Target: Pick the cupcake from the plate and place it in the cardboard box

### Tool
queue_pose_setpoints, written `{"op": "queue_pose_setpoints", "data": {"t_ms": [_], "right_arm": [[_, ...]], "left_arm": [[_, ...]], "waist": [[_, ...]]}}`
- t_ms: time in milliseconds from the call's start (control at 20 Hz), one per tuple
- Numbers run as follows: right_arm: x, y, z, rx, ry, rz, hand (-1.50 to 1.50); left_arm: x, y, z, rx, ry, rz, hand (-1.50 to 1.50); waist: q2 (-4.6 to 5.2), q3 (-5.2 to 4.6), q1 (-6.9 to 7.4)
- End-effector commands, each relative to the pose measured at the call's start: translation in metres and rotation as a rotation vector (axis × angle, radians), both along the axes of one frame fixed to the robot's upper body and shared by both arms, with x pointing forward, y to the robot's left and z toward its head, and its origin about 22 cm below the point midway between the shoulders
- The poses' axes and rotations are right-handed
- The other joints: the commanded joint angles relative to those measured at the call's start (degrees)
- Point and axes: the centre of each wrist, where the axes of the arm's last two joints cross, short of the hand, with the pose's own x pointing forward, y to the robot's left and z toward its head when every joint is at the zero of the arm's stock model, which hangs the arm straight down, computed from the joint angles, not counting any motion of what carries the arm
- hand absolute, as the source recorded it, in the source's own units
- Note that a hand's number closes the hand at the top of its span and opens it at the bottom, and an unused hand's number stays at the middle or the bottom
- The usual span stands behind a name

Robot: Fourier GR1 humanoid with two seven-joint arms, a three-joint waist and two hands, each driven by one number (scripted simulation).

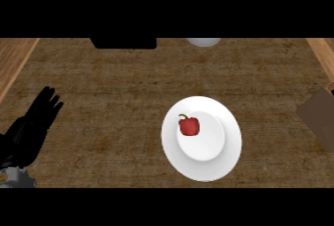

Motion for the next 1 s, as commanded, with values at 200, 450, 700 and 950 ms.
{"op": "queue_pose_setpoints", "data": {"t_ms": [200,450,700,950], "right_arm": [[0.006,-0.036,-0.045,0.191,0.212,-0.121,-1.50],[0.001,-0.037,-0.083,0.219,0.182,-0.008,-1.50],[-0.013,-0.056,-0.079,0.317,-0.059,0.009,-1.50],[-0.021,-0.064,-0.058,0.557,-0.343,-0.060,-1.50]], "left_arm": [[0.007,0.001,-0.007,0.001,-0.002,-0.003,0.00],[0.002,-0.006,0.003,0.012,0.003,-0.018,0.00],[0.006,-0.003,0.008,0.005,0.001,0.004,0.00],[0.003,0.001,0.005,0.003,0.006,0.009,0.00]], "waist": [[0.11,0.00,0.00],[-0.02,0.01,-0.10],[-0.06,0.06,-0.40],[-0.36,0.05,-0.98]]}}
